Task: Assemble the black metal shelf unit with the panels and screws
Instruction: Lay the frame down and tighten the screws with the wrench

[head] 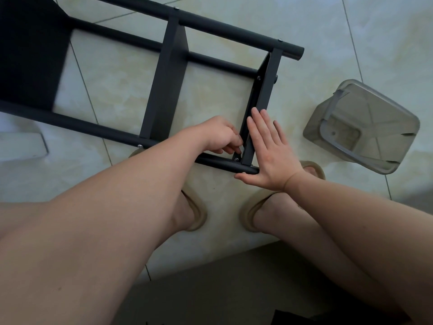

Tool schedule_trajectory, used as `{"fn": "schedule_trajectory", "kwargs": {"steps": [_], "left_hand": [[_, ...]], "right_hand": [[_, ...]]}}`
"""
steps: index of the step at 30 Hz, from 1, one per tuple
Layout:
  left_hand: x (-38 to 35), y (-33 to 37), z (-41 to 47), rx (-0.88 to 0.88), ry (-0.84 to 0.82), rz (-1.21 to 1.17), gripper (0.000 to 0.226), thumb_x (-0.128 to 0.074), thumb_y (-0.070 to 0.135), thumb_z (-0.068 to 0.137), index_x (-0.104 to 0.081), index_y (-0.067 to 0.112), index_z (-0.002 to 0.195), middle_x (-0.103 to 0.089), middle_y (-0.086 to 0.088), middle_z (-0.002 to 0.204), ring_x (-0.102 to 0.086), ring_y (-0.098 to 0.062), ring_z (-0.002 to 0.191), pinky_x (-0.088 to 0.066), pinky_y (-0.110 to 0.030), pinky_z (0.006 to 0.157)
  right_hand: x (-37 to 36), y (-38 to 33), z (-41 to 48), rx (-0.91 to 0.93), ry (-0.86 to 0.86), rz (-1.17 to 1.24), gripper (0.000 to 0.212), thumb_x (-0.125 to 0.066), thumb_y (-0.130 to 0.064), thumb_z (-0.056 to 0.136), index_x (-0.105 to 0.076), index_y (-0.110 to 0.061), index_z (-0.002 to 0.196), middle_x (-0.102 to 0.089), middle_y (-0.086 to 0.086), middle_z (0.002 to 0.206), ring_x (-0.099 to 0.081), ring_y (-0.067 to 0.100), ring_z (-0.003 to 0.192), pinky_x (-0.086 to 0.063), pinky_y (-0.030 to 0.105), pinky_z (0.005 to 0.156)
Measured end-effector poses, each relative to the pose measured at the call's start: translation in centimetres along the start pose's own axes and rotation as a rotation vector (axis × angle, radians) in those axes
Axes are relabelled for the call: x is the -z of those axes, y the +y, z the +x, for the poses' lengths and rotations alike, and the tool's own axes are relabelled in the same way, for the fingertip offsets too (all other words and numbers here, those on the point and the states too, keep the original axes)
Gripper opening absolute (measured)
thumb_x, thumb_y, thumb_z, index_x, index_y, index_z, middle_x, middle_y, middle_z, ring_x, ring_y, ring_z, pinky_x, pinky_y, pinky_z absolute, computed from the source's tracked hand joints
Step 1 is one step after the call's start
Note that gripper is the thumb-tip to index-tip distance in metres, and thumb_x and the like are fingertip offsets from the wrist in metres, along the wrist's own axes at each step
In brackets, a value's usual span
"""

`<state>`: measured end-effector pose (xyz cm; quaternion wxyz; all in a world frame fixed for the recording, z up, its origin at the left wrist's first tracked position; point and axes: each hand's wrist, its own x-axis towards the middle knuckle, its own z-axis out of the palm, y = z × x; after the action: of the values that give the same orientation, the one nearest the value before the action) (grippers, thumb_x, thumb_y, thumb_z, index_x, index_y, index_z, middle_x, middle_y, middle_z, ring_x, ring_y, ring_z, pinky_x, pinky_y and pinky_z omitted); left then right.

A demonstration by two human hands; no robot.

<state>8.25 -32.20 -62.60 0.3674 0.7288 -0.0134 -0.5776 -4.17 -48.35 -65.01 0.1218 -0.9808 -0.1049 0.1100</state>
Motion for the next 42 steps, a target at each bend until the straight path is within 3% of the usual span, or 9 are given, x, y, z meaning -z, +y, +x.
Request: {"fn": "schedule_trajectory", "kwargs": {"steps": [11, 19, 35, 40, 42], "left_hand": [[-0.5, 0.6, -0.1, 0.079, -0.036, -0.142, 0.008, -0.055, 0.013, 0.101, -0.061, 0.010, 0.097, -0.071, -0.003, 0.081, -0.063, -0.013, 0.072, -0.045, -0.026, 0.070], [-0.4, 0.5, 0.1, 0.006, -0.039, 0.036, 0.020, -0.051, 0.012, 0.101, -0.060, 0.019, 0.084, -0.071, 0.003, 0.080, -0.062, -0.008, 0.072, -0.046, -0.025, 0.069], [0.3, -0.4, -0.6, -0.050, -0.054, 0.223, 0.010, -0.053, 0.013, 0.101, -0.063, 0.014, 0.100, -0.072, 0.002, 0.088, -0.060, -0.007, 0.076, -0.043, -0.023, 0.064], [0.3, -0.9, -0.5, -0.070, -0.069, 0.298, 0.012, -0.056, 0.013, 0.100, -0.067, 0.015, 0.094, -0.073, 0.001, 0.091, -0.061, -0.010, 0.080, -0.045, -0.018, 0.072], [0.3, -1.0, -0.4, -0.073, -0.067, 0.373, 0.015, -0.059, 0.016, 0.098, -0.067, 0.021, 0.087, -0.071, 0.003, 0.091, -0.060, -0.012, 0.083, -0.047, -0.025, 0.080]], "right_hand": [[-0.1, 0.1, 0.0, 0.003, 0.005, -0.010, 0.118, -0.043, -0.083, 0.082, -0.008, -0.001, 0.160, 0.000, 0.016, 0.169, 0.005, 0.033, 0.156, -0.015, 0.058, 0.123], [-0.4, 0.0, -0.1, 0.004, 0.024, 0.000, 0.119, -0.046, -0.082, 0.082, -0.010, -0.001, 0.160, -0.002, 0.017, 0.169, 0.002, 0.034, 0.156, -0.017, 0.059, 0.123], [-0.3, -0.2, -0.1, -0.003, 0.020, 0.009, 0.119, -0.047, -0.082, 0.081, -0.011, -0.001, 0.160, -0.002, 0.016, 0.169, 0.002, 0.033, 0.157, -0.016, 0.058, 0.123], [-0.3, -0.2, -0.1, -0.001, 0.028, 0.007, 0.119, -0.047, -0.081, 0.081, -0.012, 0.000, 0.160, -0.003, 0.017, 0.169, 0.001, 0.034, 0.156, -0.017, 0.058, 0.123], [-0.3, -0.1, -0.1, -0.001, 0.030, 0.009, 0.119, -0.047, -0.081, 0.081, -0.012, 0.000, 0.160, -0.003, 0.017, 0.169, 0.001, 0.034, 0.156, -0.017, 0.058, 0.123]]}}
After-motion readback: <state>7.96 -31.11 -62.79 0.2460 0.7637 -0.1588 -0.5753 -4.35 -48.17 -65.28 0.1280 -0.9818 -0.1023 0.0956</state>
